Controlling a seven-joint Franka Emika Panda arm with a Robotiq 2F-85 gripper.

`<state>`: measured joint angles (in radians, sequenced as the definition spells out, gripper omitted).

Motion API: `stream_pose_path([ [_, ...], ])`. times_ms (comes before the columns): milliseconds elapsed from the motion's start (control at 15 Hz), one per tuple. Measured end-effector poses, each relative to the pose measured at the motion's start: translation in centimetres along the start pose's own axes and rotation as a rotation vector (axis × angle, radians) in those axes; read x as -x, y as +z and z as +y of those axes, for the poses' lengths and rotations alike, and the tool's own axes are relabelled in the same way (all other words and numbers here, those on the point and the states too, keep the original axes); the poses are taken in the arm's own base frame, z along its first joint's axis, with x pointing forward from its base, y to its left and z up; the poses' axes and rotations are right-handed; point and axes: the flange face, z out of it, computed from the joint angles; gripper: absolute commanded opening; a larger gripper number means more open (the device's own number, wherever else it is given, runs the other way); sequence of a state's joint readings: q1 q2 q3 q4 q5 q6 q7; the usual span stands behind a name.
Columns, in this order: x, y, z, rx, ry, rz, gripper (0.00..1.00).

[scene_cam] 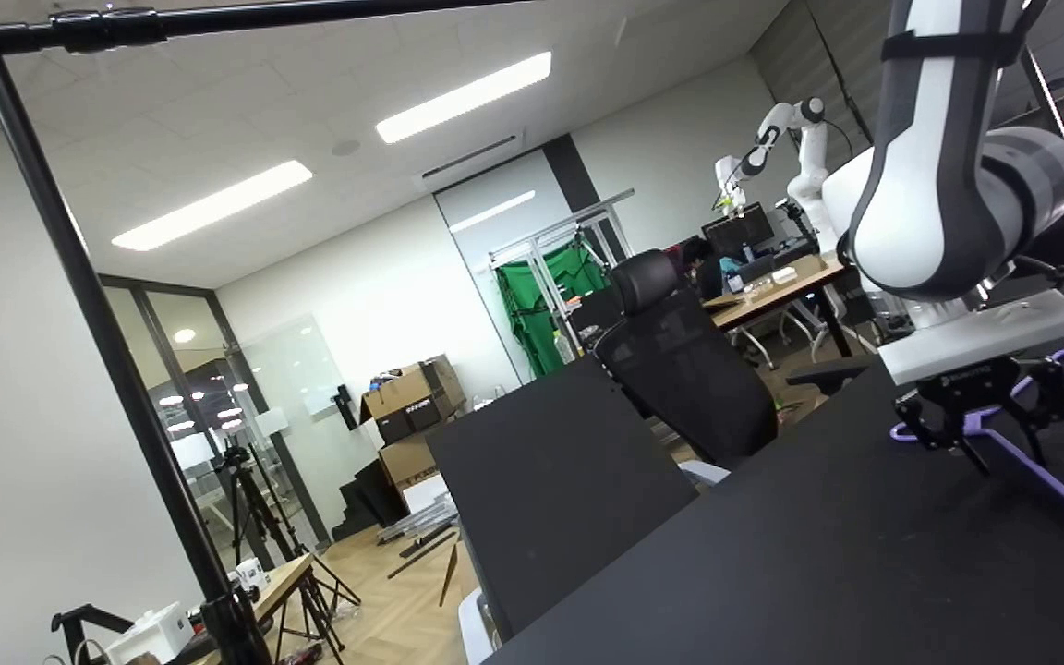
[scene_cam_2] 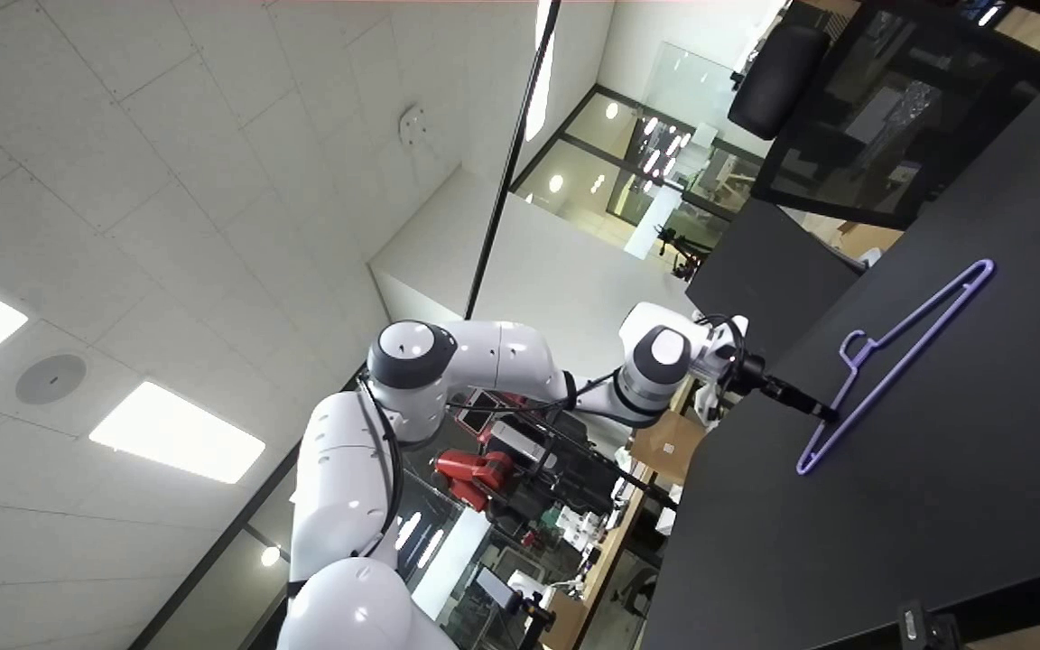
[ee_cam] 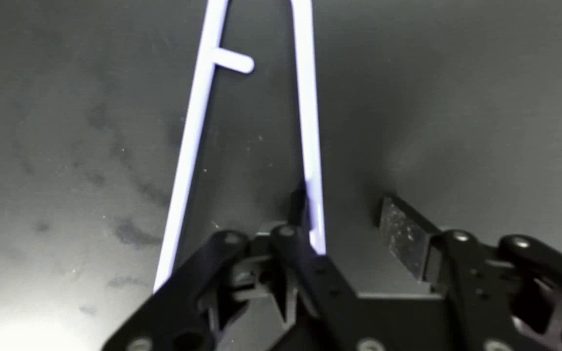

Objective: Put the blue hanger on the black thing above the table

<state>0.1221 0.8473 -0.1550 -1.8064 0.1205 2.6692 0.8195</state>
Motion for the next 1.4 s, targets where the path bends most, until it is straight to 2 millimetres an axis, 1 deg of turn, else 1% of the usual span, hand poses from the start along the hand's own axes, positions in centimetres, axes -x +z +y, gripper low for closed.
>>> stream_pose_path([
  [133, -0.1, -0.5, -0.1, -0.007, 0.002, 0.003, 0.02],
  [267, -0.2, -0.8, -0.2, -0.012, 0.003, 0.005, 0.0],
  [400, -0.1, -1.7, -0.7, -0.025, 0.0, 0.009, 0.0],
  [467, 0.1, -2.8, -1.1, -0.039, -0.005, 0.014, 0.0],
  [600, 1.3, -6.0, -2.3, -0.089, -0.029, 0.025, 0.0],
  [667, 2.3, -8.1, -3.0, -0.124, -0.049, 0.031, 0.26],
  [733, 3.4, -10.1, -3.6, -0.153, -0.075, 0.03, 0.27],
  [800, 4.8, -12.1, -4.0, -0.18, -0.102, 0.026, 0.32],
  [867, 6.1, -14.1, -4.3, -0.199, -0.127, 0.024, 0.4],
  [1000, 8.5, -17.6, -4.3, -0.219, -0.162, 0.016, 0.52],
  [1067, 9.3, -18.7, -3.9, -0.221, -0.17, 0.01, 0.6],
  [1133, 9.6, -19.1, -3.3, -0.216, -0.17, 0.006, 0.66],
  [1200, 9.5, -18.9, -2.4, -0.206, -0.165, 0.002, 0.73],
  [1333, 8.7, -17.2, -0.4, -0.173, -0.148, -0.009, 0.85],
  [1400, 8.2, -16.2, 0.6, -0.155, -0.137, -0.014, 0.93],
])
